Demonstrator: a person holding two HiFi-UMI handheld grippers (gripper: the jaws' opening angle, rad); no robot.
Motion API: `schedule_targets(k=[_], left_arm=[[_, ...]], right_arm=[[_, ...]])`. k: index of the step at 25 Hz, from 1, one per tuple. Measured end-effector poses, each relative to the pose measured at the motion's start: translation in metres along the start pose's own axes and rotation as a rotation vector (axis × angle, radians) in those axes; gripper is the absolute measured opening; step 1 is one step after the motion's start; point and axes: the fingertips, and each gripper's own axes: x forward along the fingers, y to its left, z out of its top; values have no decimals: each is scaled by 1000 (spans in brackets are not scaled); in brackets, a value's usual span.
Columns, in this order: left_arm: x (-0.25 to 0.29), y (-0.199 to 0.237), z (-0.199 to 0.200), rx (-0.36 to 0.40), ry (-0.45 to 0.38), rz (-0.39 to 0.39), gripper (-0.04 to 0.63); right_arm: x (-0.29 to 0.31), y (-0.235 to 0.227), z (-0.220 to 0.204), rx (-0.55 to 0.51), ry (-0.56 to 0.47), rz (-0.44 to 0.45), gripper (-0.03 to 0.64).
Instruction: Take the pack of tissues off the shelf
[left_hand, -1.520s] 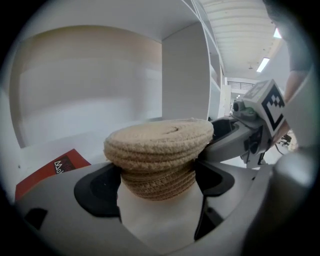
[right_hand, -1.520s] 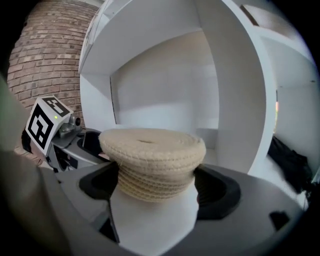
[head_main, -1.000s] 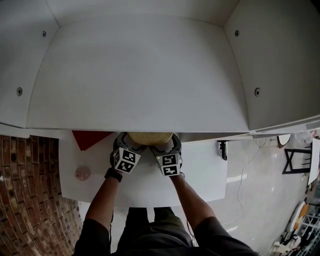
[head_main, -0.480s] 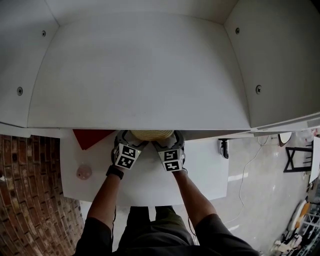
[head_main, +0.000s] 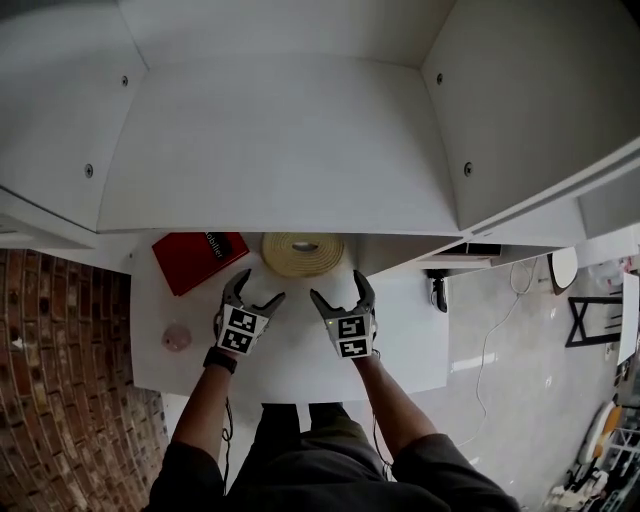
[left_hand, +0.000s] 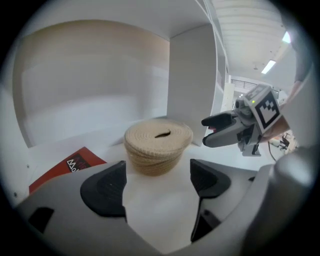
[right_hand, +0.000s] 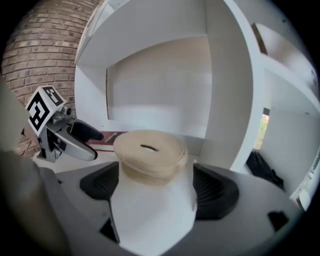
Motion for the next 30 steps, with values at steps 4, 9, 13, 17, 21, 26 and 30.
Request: schedule_targets(k=[4, 9, 13, 17, 21, 26, 30], left_arm=[[-44, -9, 37, 1, -93, 4, 361], [-101, -16, 89, 23, -212, 40, 277], [-150, -23, 120, 60, -295, 91, 197], [-191, -35, 145, 82, -379, 119, 148], [-221, -49, 158, 105, -440, 145, 82], [-242, -66, 161, 92, -474, 148, 3], [-249, -71, 150, 114, -468, 167, 2]], right_arm=[[-45, -7, 43, -2, -83, -5, 427], [-99, -14, 96, -30, -180, -21, 351], [-143, -18, 126, -36, -248, -47, 293], [-184, -16, 142, -36, -300, -55, 224], [-217, -7, 147, -31, -336, -54, 149], [-242, -3, 145, -55, -355, -80, 8], [-249, 0, 138, -44, -345, -68, 0]])
